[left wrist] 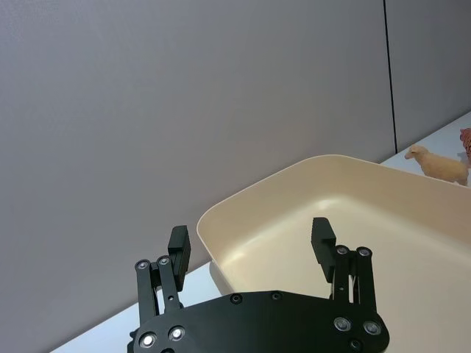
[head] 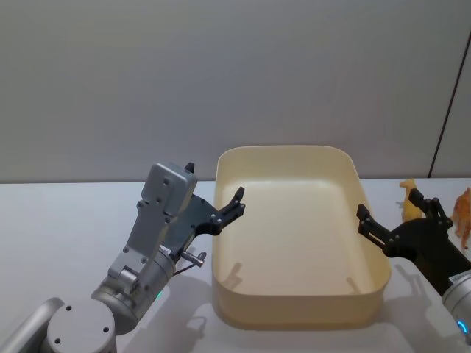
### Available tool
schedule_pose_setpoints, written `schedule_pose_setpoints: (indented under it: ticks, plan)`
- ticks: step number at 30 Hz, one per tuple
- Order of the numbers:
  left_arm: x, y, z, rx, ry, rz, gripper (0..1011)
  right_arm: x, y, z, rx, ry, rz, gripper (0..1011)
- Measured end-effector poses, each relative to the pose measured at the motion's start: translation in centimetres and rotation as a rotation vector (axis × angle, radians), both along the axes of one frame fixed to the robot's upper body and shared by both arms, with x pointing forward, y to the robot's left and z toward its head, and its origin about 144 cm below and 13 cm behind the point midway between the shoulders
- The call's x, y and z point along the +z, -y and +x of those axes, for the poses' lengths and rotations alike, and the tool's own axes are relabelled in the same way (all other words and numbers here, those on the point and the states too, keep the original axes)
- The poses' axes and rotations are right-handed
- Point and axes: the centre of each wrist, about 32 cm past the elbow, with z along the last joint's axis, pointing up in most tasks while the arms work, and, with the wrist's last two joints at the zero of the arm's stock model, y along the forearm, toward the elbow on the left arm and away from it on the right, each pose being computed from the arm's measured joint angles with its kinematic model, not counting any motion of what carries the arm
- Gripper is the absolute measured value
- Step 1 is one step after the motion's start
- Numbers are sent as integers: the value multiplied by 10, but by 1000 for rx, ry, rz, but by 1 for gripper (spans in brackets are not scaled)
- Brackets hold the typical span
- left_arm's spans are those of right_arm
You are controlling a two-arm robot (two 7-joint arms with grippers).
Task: Pick up the toy alternately with two hands and place it into the central storage box.
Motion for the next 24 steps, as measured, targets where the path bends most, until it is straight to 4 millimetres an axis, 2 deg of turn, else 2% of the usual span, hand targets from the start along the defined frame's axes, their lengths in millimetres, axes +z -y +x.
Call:
schedule_pose_setpoints:
  ticks: [24]
  plan:
    - [0, 0, 0, 0, 0, 0, 1001, -1, 5, -4, -24, -5, -1, 1001]
